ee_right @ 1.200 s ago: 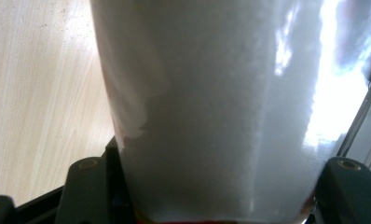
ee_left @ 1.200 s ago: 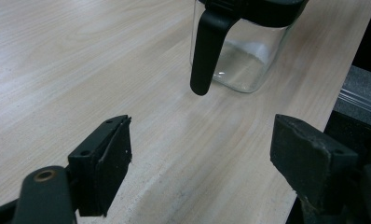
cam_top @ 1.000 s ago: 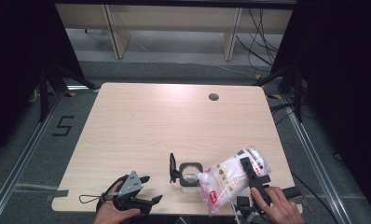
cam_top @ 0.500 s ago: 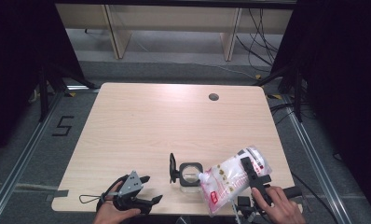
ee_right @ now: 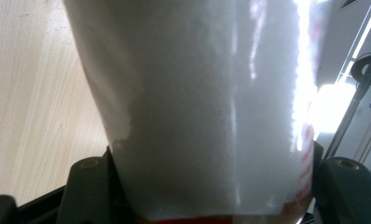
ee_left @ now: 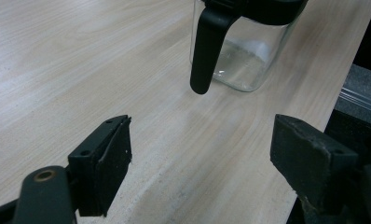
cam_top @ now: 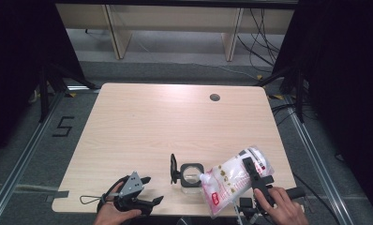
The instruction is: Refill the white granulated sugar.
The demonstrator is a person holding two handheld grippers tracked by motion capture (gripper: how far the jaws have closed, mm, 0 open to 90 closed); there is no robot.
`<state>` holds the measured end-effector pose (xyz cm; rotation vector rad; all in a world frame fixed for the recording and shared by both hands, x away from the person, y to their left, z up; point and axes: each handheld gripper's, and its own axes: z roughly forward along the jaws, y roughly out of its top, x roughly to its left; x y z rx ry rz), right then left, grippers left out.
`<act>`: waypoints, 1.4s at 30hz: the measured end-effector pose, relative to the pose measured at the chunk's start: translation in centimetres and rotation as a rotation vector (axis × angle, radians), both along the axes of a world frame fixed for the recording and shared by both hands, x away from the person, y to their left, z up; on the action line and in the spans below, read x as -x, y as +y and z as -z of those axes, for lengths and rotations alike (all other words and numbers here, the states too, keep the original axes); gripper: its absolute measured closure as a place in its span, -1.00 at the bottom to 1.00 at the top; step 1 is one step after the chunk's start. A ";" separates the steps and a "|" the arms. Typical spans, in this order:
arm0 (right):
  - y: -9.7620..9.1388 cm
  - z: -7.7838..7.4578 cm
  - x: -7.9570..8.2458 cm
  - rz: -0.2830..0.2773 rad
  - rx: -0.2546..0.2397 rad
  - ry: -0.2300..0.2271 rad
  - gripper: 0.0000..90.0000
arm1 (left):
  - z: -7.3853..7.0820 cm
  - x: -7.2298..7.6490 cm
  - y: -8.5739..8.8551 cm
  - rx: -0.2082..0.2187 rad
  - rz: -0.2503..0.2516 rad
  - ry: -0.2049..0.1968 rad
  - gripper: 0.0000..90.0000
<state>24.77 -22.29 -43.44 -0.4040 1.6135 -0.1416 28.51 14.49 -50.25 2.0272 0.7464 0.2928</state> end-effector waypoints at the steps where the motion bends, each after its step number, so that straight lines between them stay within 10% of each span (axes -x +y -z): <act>1: 0.0 0.1 0.0 0.007 -0.005 0.001 -0.15 | 0.0 0.0 0.0 0.001 0.005 -0.004 -0.56; 13: -0.1 0.8 -0.2 0.006 -0.092 0.039 -0.15 | 0.0 0.1 -0.1 0.003 0.001 0.004 -0.56; 14: 0.2 0.3 -0.1 0.022 -0.032 0.055 -0.15 | 0.0 0.0 0.0 0.001 0.001 0.000 -0.56; 31: 0.4 -0.1 -0.2 0.006 0.006 0.030 -0.15 | 0.0 -0.1 0.0 -0.010 0.010 -0.001 -0.55; 42: 0.4 0.1 -0.3 -0.019 -0.049 0.012 -0.15 | 0.0 -0.1 0.1 -0.016 0.013 -0.009 -0.55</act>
